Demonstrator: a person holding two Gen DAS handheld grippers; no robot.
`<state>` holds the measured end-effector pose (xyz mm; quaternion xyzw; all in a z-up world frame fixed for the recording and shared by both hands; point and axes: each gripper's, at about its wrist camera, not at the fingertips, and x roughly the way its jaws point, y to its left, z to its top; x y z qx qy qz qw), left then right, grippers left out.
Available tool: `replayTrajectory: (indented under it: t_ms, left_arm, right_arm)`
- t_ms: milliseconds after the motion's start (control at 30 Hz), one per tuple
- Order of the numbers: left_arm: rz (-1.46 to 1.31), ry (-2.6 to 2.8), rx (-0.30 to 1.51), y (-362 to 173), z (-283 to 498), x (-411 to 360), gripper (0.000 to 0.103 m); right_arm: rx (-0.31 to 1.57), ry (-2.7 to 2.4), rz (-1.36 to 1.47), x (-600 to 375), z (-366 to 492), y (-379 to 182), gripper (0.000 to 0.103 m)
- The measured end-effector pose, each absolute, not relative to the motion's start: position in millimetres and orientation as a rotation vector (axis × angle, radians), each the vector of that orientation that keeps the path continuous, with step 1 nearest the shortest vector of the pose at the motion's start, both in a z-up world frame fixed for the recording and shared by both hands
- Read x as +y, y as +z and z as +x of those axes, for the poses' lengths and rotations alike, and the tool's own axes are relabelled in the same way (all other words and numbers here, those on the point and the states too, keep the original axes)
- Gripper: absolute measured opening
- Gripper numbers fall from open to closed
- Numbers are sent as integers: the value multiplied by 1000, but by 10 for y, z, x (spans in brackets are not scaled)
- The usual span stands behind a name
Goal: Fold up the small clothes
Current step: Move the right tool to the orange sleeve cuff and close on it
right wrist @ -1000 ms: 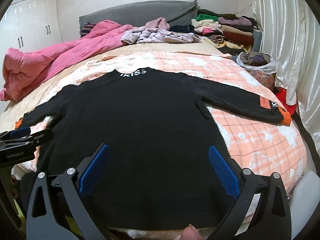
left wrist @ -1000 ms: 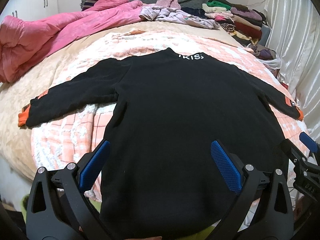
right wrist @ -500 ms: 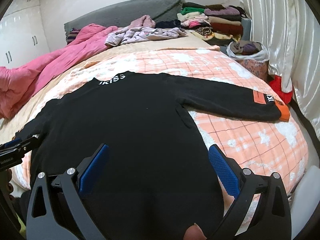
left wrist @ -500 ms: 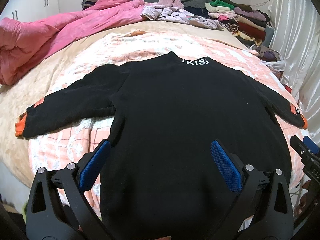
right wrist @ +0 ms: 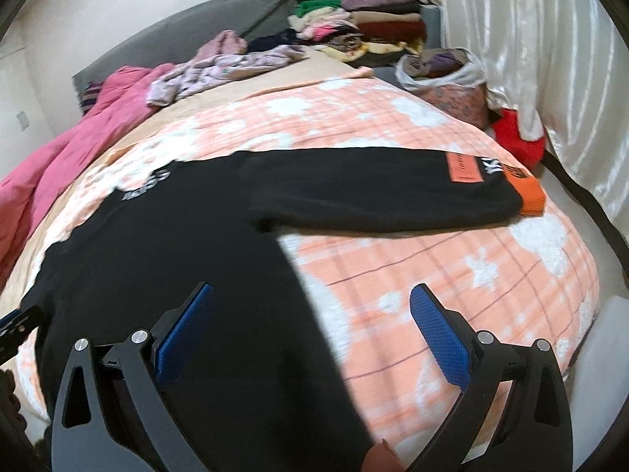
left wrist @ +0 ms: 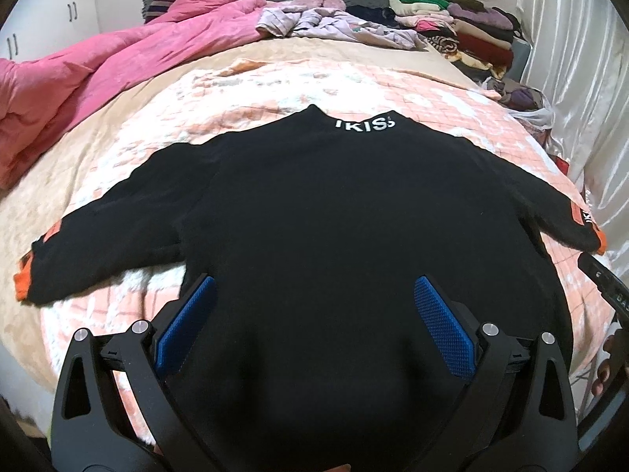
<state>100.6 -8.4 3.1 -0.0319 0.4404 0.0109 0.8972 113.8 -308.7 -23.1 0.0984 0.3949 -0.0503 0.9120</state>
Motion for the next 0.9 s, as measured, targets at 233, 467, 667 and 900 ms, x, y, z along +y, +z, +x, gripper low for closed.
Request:
replayTrajectory:
  t_ms: [233, 467, 667, 900]
  left_arm:
    - [-52, -3, 939, -25, 1250, -153, 94]
    - [-62, -4, 941, -48, 1441, -140, 94]
    - [-64, -2, 952, -112, 1595, -142, 94]
    - [-64, 1, 960, -168, 1778, -162, 94]
  right_arm:
    - [831, -216, 274, -3548, 1324, -339, 99]
    - [833, -315, 404, -4112, 1507, -449, 99]
    - [850, -393, 520, -4581, 1652, -609, 99]
    - [838, -427, 652, -4974, 1743, -747, 99]
